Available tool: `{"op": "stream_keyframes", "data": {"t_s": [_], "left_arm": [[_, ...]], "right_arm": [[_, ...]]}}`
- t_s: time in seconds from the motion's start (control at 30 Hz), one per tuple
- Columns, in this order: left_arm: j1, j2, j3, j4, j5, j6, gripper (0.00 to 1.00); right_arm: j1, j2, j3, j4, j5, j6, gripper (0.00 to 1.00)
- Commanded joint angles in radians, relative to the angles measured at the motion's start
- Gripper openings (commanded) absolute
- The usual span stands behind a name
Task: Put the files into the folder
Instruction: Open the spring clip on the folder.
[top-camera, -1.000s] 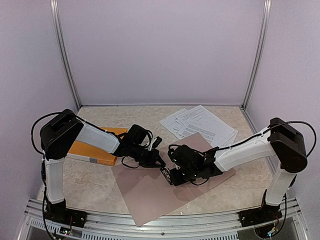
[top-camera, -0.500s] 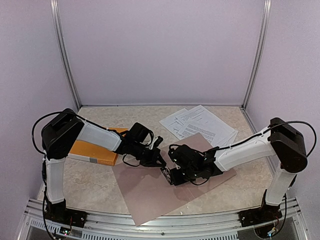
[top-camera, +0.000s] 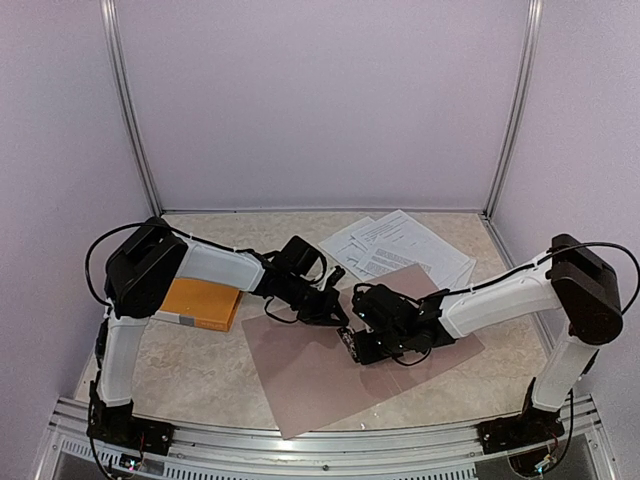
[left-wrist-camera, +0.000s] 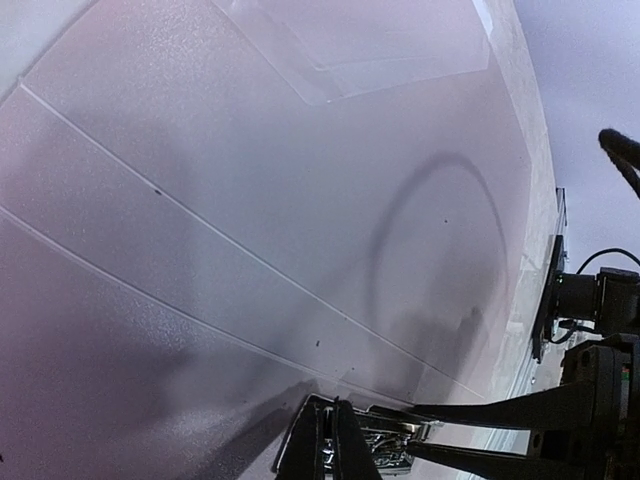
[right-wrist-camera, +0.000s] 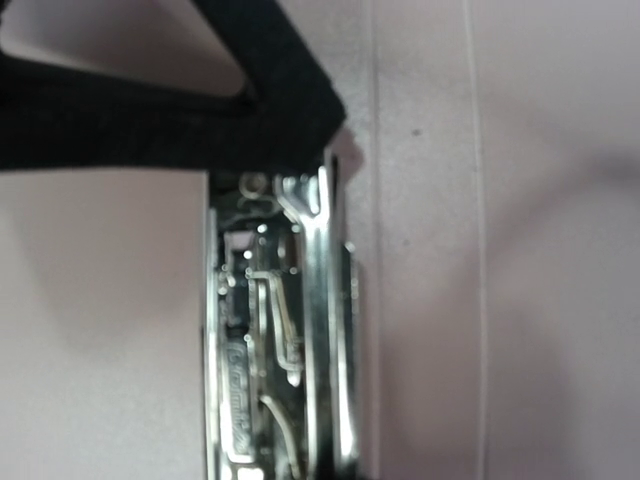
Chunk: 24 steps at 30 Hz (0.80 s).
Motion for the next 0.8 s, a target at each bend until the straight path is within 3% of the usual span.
{"op": "stream_keyframes", "data": {"t_s": [0.0, 0.5, 0.77], "left_arm": [[-0.008, 0.089, -0.034, -0.235, 0.006, 0.032, 0.00], [-0.007, 0.085, -0.162, -0.246, 0.013, 0.047, 0.00], [-0.015, 0.109, -0.149, -0.270, 0.019, 0.058, 0.00]], "right_arm": [[-0.106, 0.016, -0.079, -0.201, 0.191, -0.015, 0.04], [-0.112, 0.055, -0.098, -0.144, 0.136, 0.000, 0.04], [-0.112, 0.064, -0.097, -0.150, 0.135, 0.001, 0.03]]}}
